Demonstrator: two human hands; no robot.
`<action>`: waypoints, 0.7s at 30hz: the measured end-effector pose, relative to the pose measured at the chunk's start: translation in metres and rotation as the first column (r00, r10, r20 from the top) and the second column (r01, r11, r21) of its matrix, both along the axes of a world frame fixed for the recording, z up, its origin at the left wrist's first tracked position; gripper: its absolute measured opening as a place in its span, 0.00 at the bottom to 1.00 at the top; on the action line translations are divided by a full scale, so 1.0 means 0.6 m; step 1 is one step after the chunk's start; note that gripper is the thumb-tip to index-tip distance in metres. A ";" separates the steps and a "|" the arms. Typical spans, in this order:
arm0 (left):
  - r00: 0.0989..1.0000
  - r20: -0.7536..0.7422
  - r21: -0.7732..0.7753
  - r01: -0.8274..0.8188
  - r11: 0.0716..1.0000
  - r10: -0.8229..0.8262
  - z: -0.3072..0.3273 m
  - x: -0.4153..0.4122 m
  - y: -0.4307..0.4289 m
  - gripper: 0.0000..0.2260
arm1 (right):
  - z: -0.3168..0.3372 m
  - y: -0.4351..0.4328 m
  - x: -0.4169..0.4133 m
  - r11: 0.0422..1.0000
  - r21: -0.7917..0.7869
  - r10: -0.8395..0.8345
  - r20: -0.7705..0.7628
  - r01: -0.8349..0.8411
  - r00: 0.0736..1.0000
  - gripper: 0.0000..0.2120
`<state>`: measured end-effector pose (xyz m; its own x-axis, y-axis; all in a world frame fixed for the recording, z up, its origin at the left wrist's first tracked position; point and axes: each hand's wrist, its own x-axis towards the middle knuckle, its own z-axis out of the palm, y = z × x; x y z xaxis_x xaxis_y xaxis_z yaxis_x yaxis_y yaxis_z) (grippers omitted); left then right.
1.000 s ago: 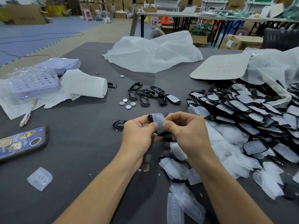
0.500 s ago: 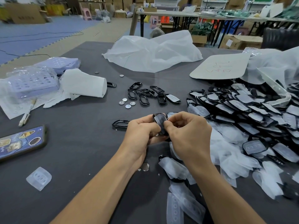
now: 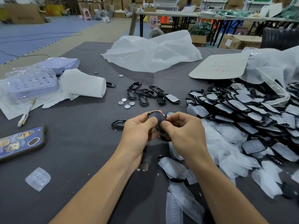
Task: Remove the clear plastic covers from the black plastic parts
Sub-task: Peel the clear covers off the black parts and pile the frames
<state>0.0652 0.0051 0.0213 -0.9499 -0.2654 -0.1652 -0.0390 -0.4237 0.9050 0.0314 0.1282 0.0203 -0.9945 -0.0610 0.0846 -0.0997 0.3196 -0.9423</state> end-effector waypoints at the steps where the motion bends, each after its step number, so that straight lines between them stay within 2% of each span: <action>1: 1.000 -0.004 -0.017 0.008 1.000 -0.008 -0.001 0.000 -0.002 0.10 | 0.001 0.000 0.000 0.999 -0.038 0.009 0.023 -0.008 1.000 0.03; 4: 1.000 -0.012 -0.086 -0.002 0.996 0.001 -0.003 0.001 -0.012 0.12 | 0.003 0.003 -0.005 0.990 -0.141 0.018 0.077 -0.007 0.997 0.05; 10: 0.996 0.031 -0.166 -0.078 0.983 0.084 -0.001 0.001 -0.015 0.11 | 0.008 0.007 -0.005 0.989 -0.143 0.052 0.082 -0.040 0.995 0.03; 15: 0.992 0.038 -0.175 -0.112 0.978 0.120 0.000 0.001 -0.015 0.11 | 0.009 0.010 -0.005 0.978 -0.197 0.098 0.106 -0.076 0.990 0.11; 18: 0.989 0.034 -0.162 -0.134 0.978 0.141 0.000 0.001 -0.015 0.07 | 0.012 0.008 -0.003 0.951 -0.283 0.174 0.152 -0.126 0.973 0.13; 21: 0.987 0.031 -0.156 -0.150 0.976 0.157 -0.002 -0.001 -0.015 0.08 | 0.011 0.005 -0.002 0.942 -0.301 0.192 0.134 -0.145 0.972 0.12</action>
<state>0.0647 -0.0041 0.0198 -0.8887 -0.4328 -0.1514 -0.0244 -0.2850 0.9582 0.0304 0.1312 0.0272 -0.9736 -0.2257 -0.0353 0.0306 0.0243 -0.9992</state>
